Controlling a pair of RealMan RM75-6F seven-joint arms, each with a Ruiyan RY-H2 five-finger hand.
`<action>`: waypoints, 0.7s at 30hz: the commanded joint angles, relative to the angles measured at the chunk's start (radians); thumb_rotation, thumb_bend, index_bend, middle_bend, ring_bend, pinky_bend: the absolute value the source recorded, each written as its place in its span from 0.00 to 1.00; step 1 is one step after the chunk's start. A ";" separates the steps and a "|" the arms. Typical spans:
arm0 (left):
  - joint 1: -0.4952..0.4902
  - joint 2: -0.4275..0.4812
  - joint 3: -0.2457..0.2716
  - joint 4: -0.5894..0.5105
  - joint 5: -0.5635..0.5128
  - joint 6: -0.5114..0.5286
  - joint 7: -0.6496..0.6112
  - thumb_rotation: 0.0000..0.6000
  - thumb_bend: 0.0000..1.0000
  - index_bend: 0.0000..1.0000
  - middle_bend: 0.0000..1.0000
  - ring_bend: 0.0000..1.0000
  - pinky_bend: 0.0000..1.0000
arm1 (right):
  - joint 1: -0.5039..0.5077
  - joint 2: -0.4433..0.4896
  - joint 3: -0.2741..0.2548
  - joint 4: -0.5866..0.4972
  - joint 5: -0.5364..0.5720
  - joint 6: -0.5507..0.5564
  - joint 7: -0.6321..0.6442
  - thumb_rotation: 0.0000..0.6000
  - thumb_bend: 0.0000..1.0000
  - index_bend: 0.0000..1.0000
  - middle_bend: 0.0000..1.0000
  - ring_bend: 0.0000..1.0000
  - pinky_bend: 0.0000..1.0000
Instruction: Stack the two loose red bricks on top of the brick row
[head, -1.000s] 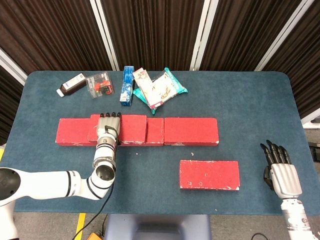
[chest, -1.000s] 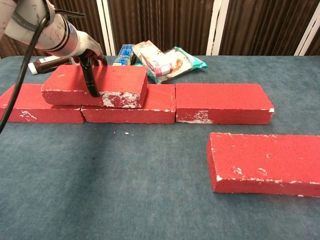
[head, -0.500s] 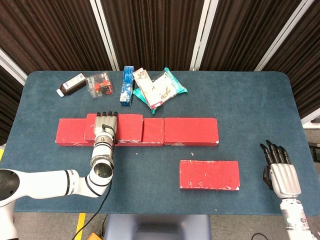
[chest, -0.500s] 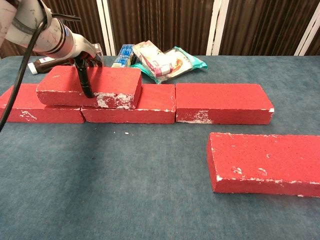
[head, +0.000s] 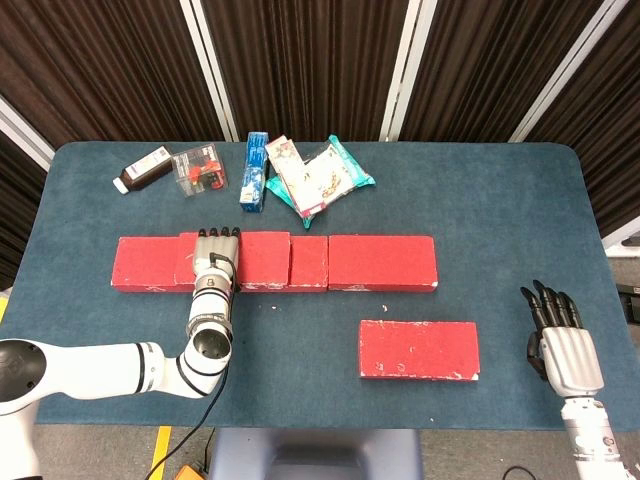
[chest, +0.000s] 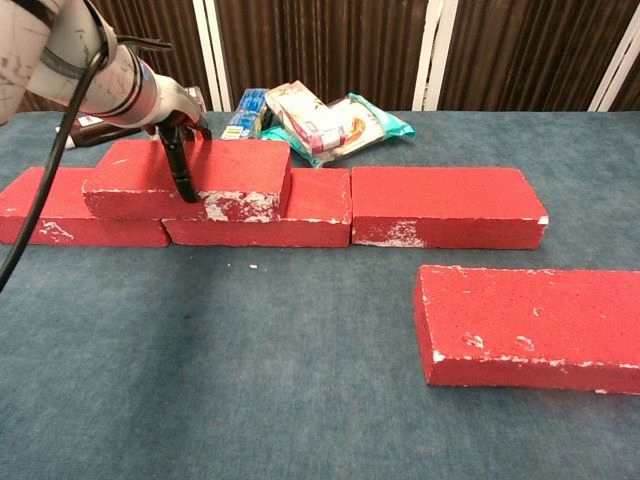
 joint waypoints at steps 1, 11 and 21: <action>0.002 -0.004 -0.007 0.002 0.002 0.001 0.002 1.00 0.20 0.00 0.02 0.00 0.00 | 0.001 0.000 0.000 -0.001 0.000 -0.001 -0.003 1.00 0.90 0.12 0.04 0.00 0.00; 0.006 -0.013 -0.013 0.014 0.009 0.017 0.028 1.00 0.21 0.00 0.00 0.00 0.00 | 0.000 0.001 -0.001 -0.003 0.001 -0.001 -0.002 1.00 0.90 0.13 0.04 0.00 0.00; 0.015 -0.020 -0.027 0.018 0.016 0.021 0.041 1.00 0.21 0.00 0.00 0.00 0.00 | 0.000 0.001 0.001 -0.003 0.003 -0.001 -0.001 1.00 0.90 0.13 0.04 0.00 0.00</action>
